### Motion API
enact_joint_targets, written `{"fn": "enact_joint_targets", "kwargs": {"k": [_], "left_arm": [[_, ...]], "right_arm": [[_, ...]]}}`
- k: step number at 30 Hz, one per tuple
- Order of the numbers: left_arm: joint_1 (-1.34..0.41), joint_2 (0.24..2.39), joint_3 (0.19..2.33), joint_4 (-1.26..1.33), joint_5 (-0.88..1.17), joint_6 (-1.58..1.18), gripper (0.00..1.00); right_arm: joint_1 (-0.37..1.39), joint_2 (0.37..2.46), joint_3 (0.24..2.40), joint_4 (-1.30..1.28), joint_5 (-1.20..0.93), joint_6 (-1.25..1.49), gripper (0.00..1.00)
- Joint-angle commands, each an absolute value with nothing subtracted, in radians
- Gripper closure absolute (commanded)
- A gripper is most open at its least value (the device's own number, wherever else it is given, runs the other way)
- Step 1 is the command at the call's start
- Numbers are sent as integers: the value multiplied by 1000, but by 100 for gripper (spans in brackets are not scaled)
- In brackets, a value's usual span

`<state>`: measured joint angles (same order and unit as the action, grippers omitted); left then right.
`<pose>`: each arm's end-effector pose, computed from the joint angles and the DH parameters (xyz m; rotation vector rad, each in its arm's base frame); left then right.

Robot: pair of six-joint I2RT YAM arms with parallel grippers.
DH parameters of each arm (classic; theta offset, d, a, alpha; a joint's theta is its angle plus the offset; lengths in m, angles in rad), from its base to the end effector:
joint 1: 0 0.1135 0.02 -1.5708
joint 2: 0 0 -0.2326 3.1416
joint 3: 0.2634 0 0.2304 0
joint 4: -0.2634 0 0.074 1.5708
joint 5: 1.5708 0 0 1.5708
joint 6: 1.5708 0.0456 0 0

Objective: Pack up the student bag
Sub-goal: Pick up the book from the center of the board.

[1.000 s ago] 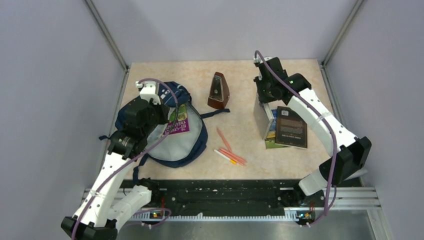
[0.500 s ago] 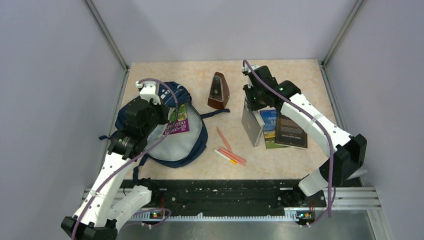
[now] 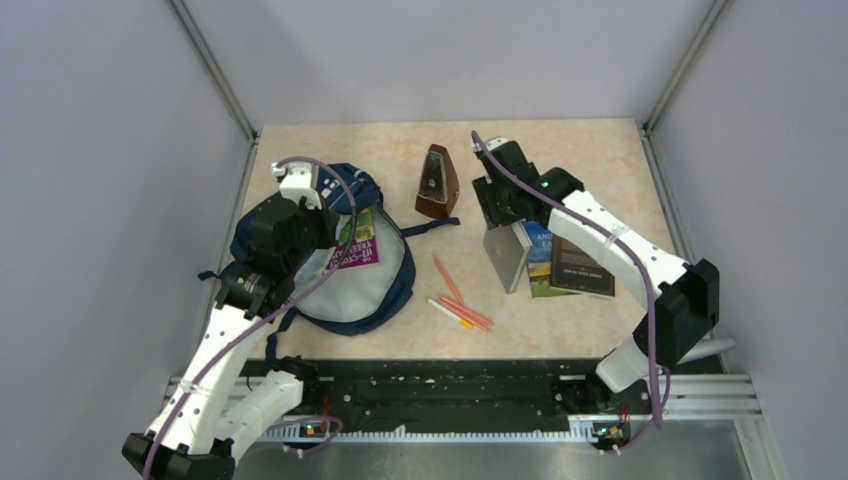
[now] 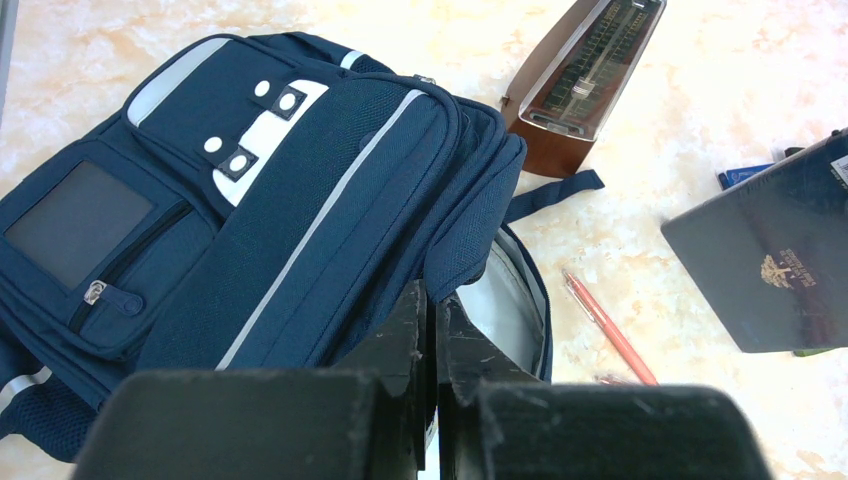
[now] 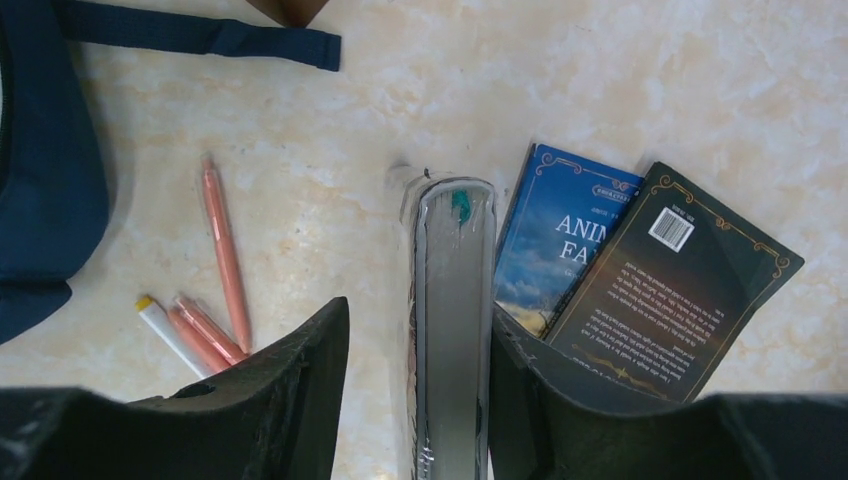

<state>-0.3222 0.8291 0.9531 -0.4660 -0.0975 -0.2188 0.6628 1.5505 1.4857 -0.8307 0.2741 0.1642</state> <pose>0.1804 -0.0555 0.3320 0.0332 1.9202 -0.2716 0.2558 0.1840 0.2995 -0.4832 2.3726 0.0357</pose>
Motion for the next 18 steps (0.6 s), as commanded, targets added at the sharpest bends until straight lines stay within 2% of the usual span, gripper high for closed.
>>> {"fn": "enact_joint_targets", "kwargs": {"k": [1, 5, 15, 18], "left_arm": [[-313, 810, 966, -379, -124, -231, 100], [-313, 810, 966, -379, -124, -232, 100], [-313, 802, 963, -375, -122, -226, 100], [-313, 798, 960, -370, -114, -223, 100]], "right_arm": [[681, 1573, 1473, -821, 308, 160, 52], [681, 1579, 1467, -819, 305, 165, 58], [681, 1526, 1493, -863, 337, 217, 100], [681, 1457, 1499, -850, 317, 248, 100]]}}
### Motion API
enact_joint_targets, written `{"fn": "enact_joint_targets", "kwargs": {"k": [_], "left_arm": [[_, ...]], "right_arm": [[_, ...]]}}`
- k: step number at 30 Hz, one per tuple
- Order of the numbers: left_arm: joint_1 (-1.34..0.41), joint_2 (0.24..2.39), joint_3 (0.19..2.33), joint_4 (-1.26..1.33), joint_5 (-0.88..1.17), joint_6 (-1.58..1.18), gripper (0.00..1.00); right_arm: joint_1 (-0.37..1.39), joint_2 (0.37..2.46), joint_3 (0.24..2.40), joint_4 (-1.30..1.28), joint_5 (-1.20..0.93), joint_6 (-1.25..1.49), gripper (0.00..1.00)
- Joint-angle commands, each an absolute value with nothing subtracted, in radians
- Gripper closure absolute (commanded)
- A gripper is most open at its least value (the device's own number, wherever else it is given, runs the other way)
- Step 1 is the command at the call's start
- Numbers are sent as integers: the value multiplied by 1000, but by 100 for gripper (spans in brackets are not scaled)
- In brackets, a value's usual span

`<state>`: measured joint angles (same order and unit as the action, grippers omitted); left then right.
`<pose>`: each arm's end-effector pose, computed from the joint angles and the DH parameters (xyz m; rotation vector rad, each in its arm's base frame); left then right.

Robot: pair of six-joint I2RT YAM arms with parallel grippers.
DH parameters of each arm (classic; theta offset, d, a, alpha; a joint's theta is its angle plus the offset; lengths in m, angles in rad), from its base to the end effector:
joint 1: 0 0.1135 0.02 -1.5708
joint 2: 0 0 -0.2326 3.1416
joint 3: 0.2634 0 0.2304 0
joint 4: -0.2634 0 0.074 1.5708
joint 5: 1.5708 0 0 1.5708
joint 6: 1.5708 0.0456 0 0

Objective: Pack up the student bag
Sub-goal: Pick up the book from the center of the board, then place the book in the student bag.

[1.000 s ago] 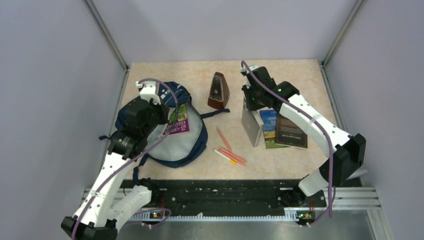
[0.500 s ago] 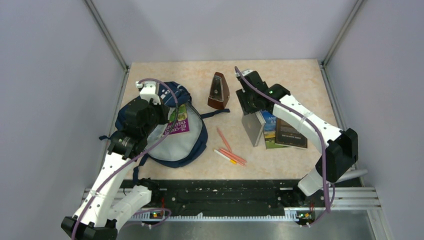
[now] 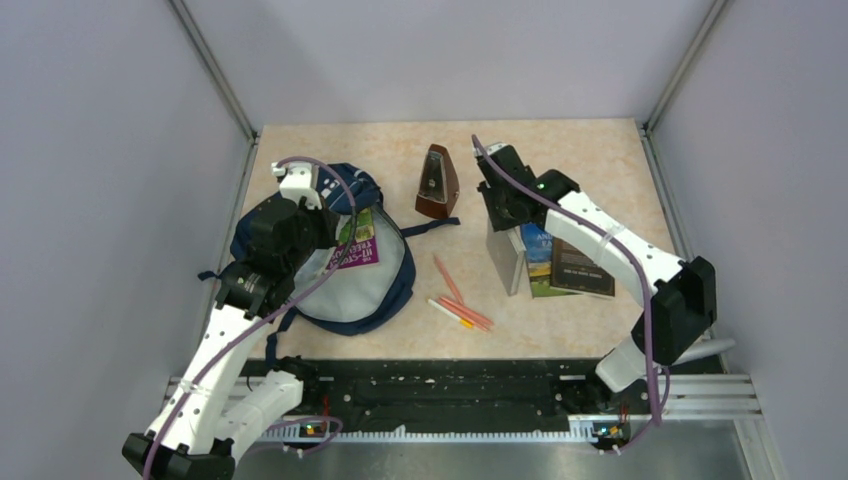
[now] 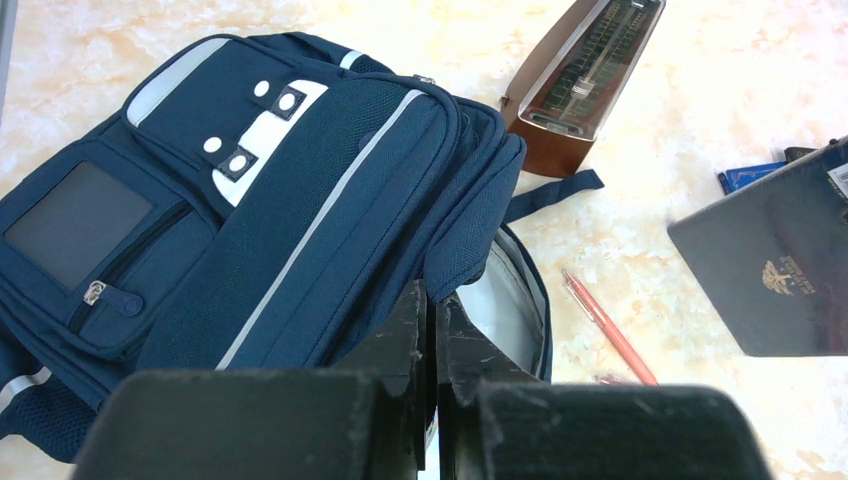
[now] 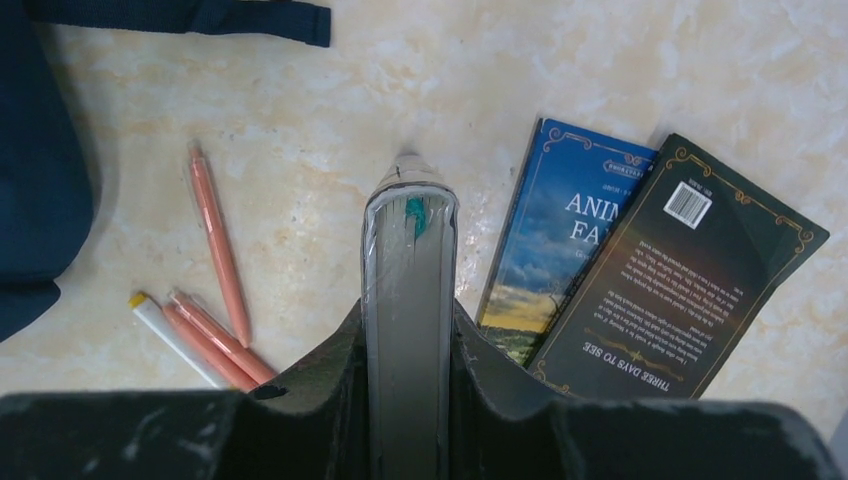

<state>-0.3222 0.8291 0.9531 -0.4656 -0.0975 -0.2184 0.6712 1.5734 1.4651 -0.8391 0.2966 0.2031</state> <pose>0.1804 -0.0555 0.3320 0.0336 1.9197 -0.2714 0.2564 0.1867 0.2862 -0.4548 2.4174 0.0026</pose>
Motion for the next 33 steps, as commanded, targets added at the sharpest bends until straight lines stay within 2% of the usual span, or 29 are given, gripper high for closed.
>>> {"fn": "enact_joint_targets", "kwargs": {"k": [1, 11, 14, 16, 21, 28, 33], "left_arm": [[-313, 798, 960, -369, -112, -220, 100], [-313, 765, 936, -318, -69, -201, 100], [-313, 764, 932, -306, -47, -201, 100], [-313, 761, 925, -295, -31, -202, 100], [-313, 740, 907, -276, -27, -197, 100], [-313, 754, 901, -275, -44, -193, 100], [-313, 760, 903, -274, -14, -189, 100]], "right_arm": [[681, 1428, 1495, -835, 297, 262, 100], [681, 1099, 1260, -466, 100, 508, 100], [682, 1056, 1166, -261, 24, 625, 100], [687, 1051, 1083, -135, -17, 697, 100], [753, 1092, 984, 47, 66, 798, 100], [894, 1165, 941, 217, 171, 825, 100], [930, 1188, 867, 368, 215, 890, 100]]}}
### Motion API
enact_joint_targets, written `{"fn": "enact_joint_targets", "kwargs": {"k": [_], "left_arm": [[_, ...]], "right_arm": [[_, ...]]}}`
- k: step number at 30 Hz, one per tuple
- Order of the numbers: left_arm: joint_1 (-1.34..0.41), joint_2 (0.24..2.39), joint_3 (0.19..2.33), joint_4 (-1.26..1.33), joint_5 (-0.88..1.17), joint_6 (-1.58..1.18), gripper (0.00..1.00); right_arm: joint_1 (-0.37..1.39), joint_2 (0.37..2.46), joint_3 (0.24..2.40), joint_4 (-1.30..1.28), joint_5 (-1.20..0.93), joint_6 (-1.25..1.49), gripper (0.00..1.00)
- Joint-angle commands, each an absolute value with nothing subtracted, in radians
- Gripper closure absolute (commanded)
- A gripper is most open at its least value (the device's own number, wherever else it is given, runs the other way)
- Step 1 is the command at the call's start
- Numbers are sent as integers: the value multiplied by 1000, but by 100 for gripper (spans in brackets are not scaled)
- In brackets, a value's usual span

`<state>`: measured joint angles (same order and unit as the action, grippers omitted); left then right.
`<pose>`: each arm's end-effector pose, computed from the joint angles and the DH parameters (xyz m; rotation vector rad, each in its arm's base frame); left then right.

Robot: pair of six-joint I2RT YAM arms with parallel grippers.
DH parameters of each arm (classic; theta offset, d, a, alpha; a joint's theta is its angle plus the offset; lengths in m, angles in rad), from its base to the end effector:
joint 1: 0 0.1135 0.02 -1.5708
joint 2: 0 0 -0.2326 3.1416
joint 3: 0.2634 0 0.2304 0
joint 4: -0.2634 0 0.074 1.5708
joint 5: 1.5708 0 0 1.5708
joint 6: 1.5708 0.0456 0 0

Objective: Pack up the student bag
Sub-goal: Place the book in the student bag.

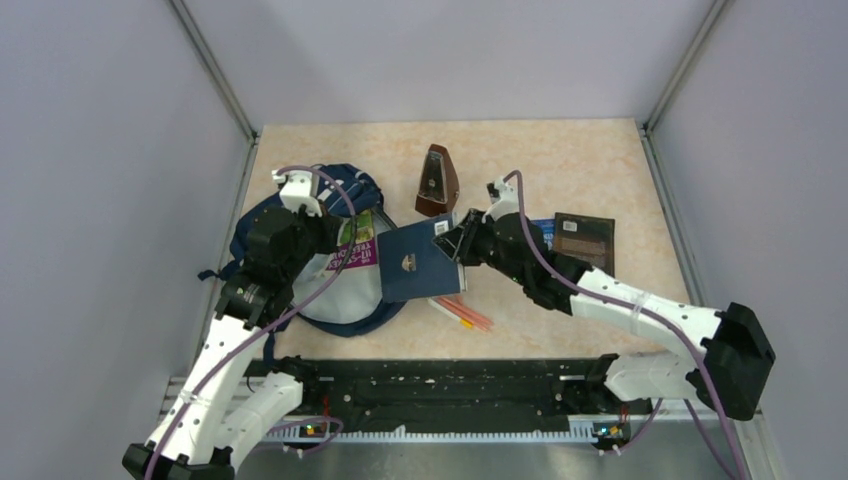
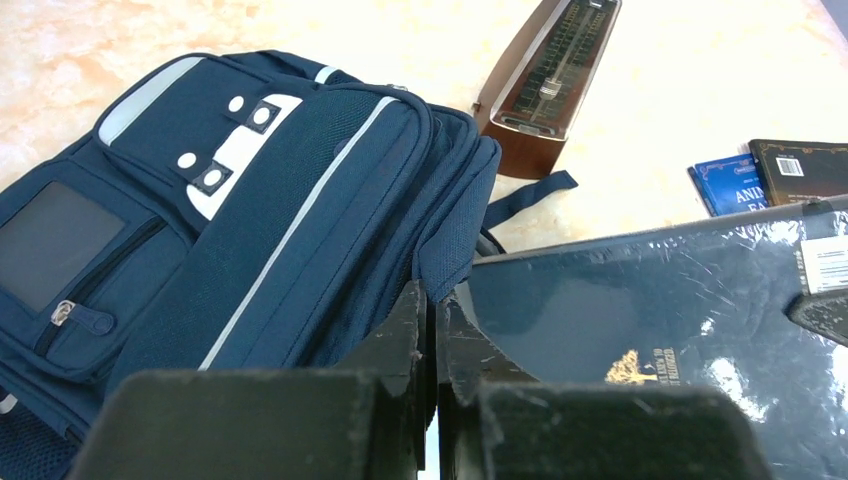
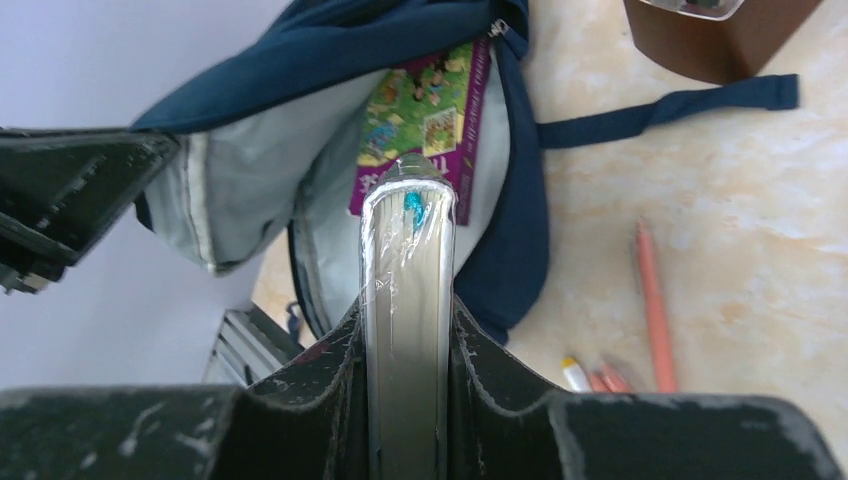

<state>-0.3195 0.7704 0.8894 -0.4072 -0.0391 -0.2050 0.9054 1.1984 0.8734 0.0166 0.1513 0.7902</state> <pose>0.1728 -0.0553 0.3275 0.0798 1.8698 -0.3269 0.1775 0.2151 0.2798 -0.0045 2.0070 0.9978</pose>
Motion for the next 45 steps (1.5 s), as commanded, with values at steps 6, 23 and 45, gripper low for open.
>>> {"fn": "enact_joint_targets", "kwargs": {"k": [6, 23, 45], "left_arm": [[-314, 744, 905, -270, 39, -192, 100], [-314, 728, 914, -283, 39, -209, 100], [-314, 730, 912, -284, 20, -206, 100]], "right_arm": [[951, 1327, 904, 448, 245, 899, 100], [950, 1538, 996, 619, 376, 930, 100], [1023, 1970, 1214, 578, 577, 946, 93]]}}
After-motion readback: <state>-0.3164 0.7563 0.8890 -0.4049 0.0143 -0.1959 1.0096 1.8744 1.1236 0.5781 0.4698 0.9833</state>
